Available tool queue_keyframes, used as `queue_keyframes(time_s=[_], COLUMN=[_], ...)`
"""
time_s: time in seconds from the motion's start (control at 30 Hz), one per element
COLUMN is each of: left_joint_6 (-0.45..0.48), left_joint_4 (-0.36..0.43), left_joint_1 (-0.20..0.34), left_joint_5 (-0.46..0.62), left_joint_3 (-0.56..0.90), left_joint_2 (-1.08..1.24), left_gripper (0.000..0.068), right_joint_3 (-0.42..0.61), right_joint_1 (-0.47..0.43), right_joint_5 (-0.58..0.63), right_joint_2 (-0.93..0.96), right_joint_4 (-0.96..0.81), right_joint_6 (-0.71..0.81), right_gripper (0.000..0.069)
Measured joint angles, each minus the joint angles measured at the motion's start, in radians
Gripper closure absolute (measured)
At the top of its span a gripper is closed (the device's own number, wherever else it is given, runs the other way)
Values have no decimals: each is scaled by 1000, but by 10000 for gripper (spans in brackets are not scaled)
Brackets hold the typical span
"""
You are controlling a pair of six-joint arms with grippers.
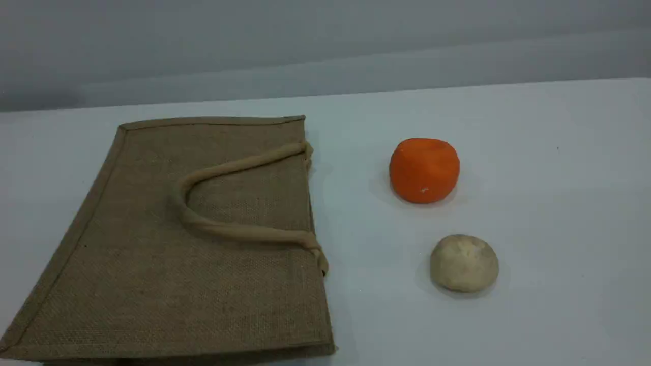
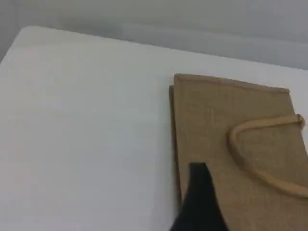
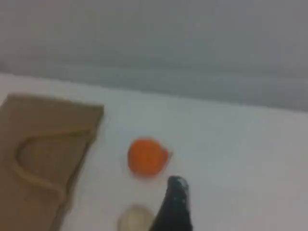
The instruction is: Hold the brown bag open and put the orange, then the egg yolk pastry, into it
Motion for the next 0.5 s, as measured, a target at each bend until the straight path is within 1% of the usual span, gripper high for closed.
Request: queue_keyframes(time_s=[0.13, 0.23, 0.3, 0.4, 0.5], left_joint_6=[0, 4, 8, 9, 27], left_joint_4=[0, -6, -7, -9, -41], left_joint_1=[0, 0, 0, 0, 0], left_joint_5=[-13, -25, -28, -78, -112], left_joint_3=[-99, -149, -160, -161, -165], left_joint_2=[183, 329, 406, 530, 645], left_gripper=[205, 205, 205, 205, 205], right_joint_3=[-95, -156, -179, -192, -204], right_joint_1=[0, 0, 0, 0, 0], right_joint_5=[-51, -47, -54, -83, -121], right_joint_2=[136, 244, 303, 385, 459], right_joint_4=[-1, -3, -3, -3, -3], right_joint_6=[0, 0, 0, 0, 0], right_gripper=[109, 109, 109, 109, 109])
